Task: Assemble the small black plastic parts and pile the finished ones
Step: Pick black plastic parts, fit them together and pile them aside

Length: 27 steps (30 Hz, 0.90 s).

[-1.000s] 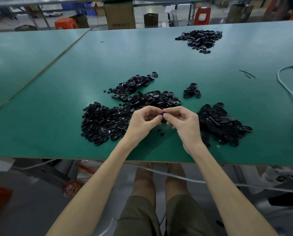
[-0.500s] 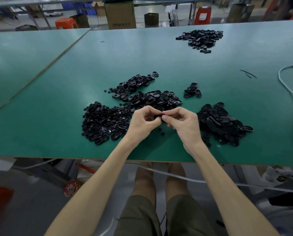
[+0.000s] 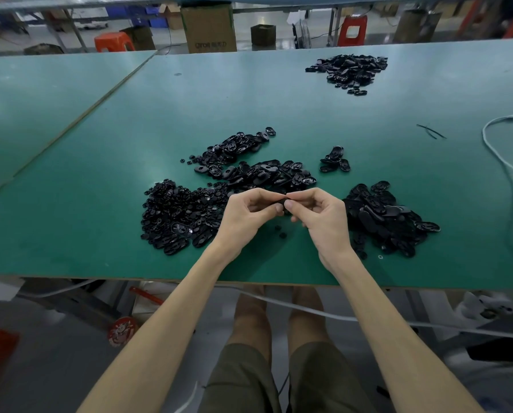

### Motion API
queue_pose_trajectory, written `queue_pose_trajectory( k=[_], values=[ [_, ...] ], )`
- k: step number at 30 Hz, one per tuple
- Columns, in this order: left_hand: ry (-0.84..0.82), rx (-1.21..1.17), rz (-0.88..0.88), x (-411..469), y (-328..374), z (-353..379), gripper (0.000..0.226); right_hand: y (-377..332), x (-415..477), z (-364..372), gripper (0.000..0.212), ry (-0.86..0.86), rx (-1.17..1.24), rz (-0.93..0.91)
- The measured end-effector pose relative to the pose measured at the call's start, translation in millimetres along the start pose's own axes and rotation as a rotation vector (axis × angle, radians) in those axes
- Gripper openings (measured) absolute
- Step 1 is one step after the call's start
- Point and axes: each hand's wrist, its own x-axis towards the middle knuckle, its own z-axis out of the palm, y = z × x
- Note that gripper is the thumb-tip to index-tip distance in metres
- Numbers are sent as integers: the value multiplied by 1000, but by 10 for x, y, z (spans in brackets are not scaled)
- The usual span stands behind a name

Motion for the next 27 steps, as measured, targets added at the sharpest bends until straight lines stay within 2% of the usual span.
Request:
queue_pose_trajectory(
  k=[9, 15, 18, 20, 23, 24, 26, 27],
  values=[
    [51, 113, 34, 20, 14, 45, 15, 10, 2, 8, 13, 14, -39, 8],
    [121, 188, 124, 151, 269, 210, 15, 12, 20, 14, 20, 56, -43, 20],
    [28, 259, 146, 272, 505, 430, 16, 1, 39, 37, 13, 19, -140, 12],
    [-81, 291, 138, 344, 611, 622, 16, 18, 44, 43, 16, 60, -238, 55],
    [-184, 390, 136, 434, 695, 918, 18, 46, -21, 4, 22, 126, -262, 109],
    [-201, 422, 134, 459, 707, 1002, 18, 38, -48, 5, 22, 123, -252, 118],
    [-239, 429, 125, 497, 711, 1120, 18, -15, -75, 6, 20, 57, -84, 142],
    [-267, 423, 123, 508, 699, 1154, 19, -52, -74, 10, 28, 45, -37, 112]
  ],
)
